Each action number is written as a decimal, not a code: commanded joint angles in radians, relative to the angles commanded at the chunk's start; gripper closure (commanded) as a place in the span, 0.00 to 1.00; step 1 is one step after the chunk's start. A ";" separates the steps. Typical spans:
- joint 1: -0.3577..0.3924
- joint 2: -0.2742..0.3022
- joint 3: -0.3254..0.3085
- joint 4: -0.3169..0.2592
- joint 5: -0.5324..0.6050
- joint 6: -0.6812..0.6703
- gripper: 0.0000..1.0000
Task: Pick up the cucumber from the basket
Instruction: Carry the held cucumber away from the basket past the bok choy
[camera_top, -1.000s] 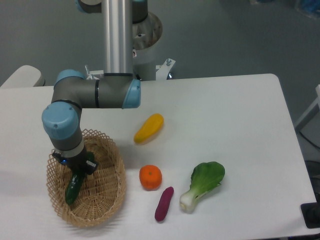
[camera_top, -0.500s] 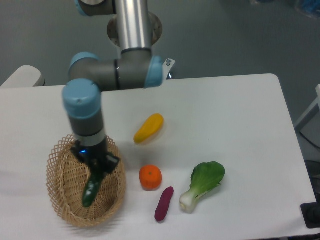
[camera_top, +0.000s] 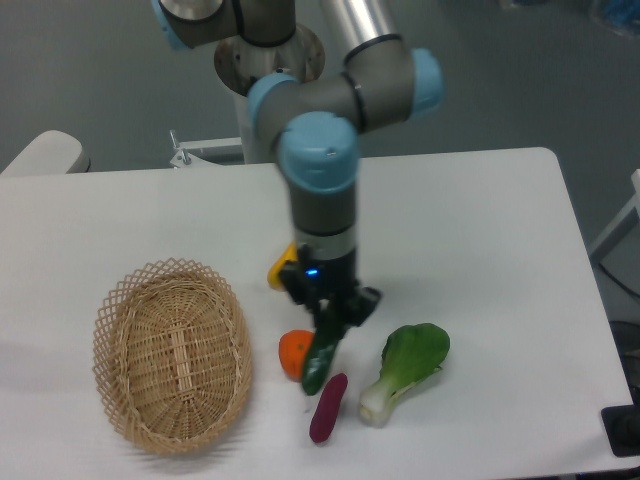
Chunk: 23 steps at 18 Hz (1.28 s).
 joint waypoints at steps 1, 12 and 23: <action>0.028 0.000 -0.002 -0.008 0.000 0.037 0.78; 0.241 -0.035 0.003 -0.008 -0.003 0.422 0.79; 0.261 -0.057 0.023 -0.009 0.006 0.447 0.79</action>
